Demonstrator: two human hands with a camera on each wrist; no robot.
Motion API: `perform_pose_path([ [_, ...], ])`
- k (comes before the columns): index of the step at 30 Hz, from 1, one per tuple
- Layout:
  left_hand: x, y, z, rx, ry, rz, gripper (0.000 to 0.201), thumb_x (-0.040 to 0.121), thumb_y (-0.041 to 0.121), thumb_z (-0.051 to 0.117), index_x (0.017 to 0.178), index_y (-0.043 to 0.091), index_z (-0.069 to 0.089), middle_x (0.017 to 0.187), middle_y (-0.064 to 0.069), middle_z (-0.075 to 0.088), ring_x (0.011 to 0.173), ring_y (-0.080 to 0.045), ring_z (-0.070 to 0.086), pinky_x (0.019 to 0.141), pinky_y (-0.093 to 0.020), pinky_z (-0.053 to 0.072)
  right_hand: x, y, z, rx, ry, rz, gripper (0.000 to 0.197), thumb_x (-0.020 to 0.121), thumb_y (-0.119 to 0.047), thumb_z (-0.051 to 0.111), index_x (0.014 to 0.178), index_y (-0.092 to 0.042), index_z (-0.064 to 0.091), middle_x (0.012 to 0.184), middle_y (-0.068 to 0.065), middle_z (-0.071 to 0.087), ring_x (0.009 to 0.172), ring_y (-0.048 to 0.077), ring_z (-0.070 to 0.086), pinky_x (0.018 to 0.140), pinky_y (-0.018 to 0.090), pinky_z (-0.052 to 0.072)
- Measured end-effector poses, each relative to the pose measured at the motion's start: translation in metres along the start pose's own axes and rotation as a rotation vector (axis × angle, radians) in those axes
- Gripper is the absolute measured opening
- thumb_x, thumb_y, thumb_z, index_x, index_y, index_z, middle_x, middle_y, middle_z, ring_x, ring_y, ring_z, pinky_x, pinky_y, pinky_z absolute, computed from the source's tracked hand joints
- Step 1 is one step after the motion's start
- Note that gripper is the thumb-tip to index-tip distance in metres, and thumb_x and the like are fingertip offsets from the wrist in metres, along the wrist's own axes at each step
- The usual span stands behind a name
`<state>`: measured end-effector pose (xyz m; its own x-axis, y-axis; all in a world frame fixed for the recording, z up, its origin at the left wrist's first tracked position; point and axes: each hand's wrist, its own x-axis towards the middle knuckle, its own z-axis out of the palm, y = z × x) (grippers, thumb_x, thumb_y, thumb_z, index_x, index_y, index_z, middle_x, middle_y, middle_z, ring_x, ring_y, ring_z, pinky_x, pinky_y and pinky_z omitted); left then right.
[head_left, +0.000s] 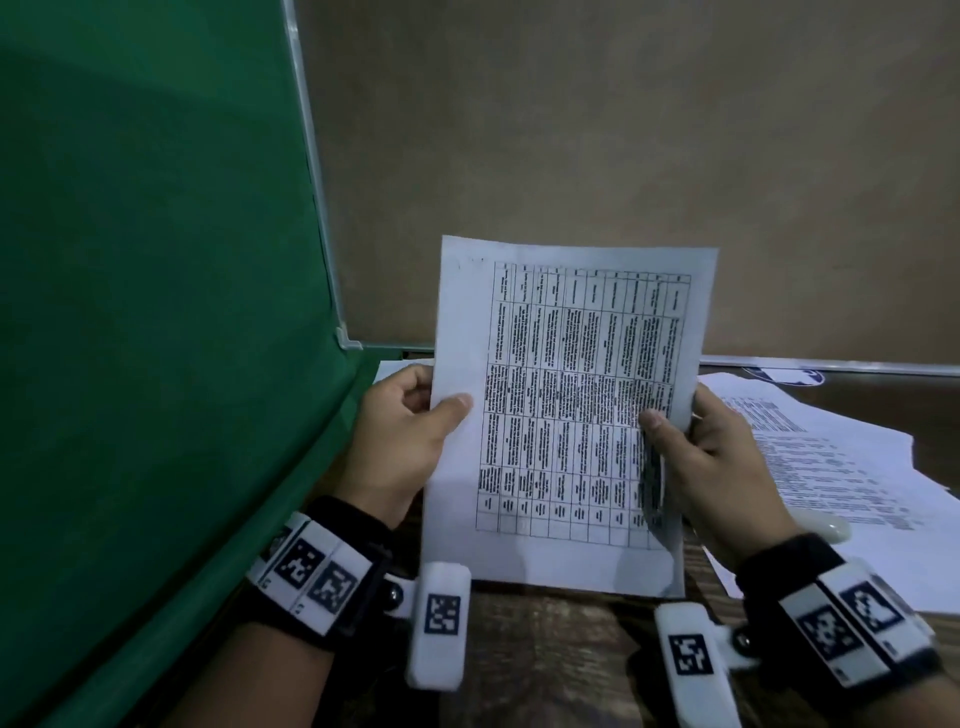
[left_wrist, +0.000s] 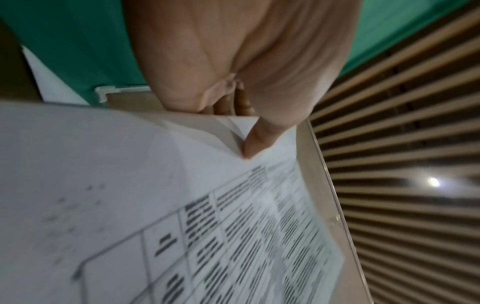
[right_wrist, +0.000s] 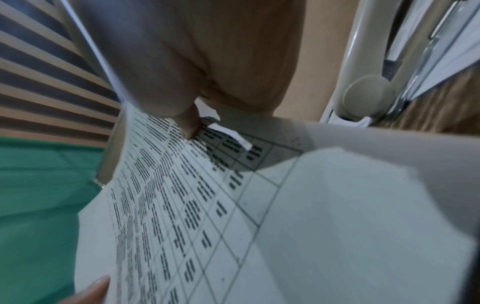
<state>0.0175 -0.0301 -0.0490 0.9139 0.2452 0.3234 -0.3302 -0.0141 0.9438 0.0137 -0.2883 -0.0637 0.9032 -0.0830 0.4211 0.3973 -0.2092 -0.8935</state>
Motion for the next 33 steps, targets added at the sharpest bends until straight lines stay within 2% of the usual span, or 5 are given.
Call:
perform_pose_path([
  [9,0.003,-0.004,-0.012,0.128,-0.005,-0.045,0.023,0.088,-0.009,0.072,0.088,0.014,0.075,0.083,-0.001,0.08,0.077,-0.022,0.075,0.079,-0.035,0.061,0.011,-0.004,-0.067,-1.108,-0.189,0.388,0.07,0.08,-0.06,0.078,0.134,-0.019,0.061,0.136,0.006,0.062,0.124,0.03,0.058,0.105,0.045,0.047],
  [14,0.006,-0.009,-0.012,0.168,-0.002,-0.085,0.019,0.088,-0.006,0.074,0.089,0.014,0.075,0.088,-0.003,0.081,0.082,-0.025,0.077,0.082,-0.038,0.062,0.012,0.005,-0.077,-1.267,-0.45,0.492,0.028,0.085,-0.04,0.079,0.067,-0.022,0.066,0.086,-0.001,0.067,0.073,0.008,0.056,0.055,0.019,0.037],
  [17,0.008,-0.012,-0.014,0.177,-0.005,-0.094,0.019,0.088,-0.005,0.073,0.089,0.014,0.074,0.089,-0.004,0.08,0.085,-0.026,0.077,0.082,-0.038,0.062,0.017,0.01,-0.078,-1.269,-0.338,0.423,0.026,0.089,-0.03,0.075,0.073,-0.023,0.056,0.085,0.002,0.062,0.075,0.018,0.052,0.055,0.021,0.033],
  [23,0.007,-0.019,-0.011,0.244,-0.074,-0.047,0.025,0.086,-0.004,0.075,0.099,0.017,0.076,0.091,-0.005,0.081,0.089,-0.031,0.078,0.09,-0.054,0.061,0.015,-0.017,-0.029,-0.222,0.021,0.053,0.016,0.097,-0.024,0.07,0.105,-0.019,0.056,0.082,0.008,0.072,0.076,0.031,0.064,0.067,0.04,0.05],
  [33,-0.002,-0.015,0.001,0.206,-0.313,0.056,0.064,0.089,-0.011,0.065,0.133,0.035,0.064,0.068,0.015,0.061,0.066,-0.009,0.053,0.063,-0.022,0.046,0.063,-0.064,0.053,0.959,0.223,-0.043,0.021,0.107,-0.006,0.049,0.126,-0.014,0.051,0.099,0.005,0.062,0.089,0.021,0.06,0.096,0.05,0.051],
])
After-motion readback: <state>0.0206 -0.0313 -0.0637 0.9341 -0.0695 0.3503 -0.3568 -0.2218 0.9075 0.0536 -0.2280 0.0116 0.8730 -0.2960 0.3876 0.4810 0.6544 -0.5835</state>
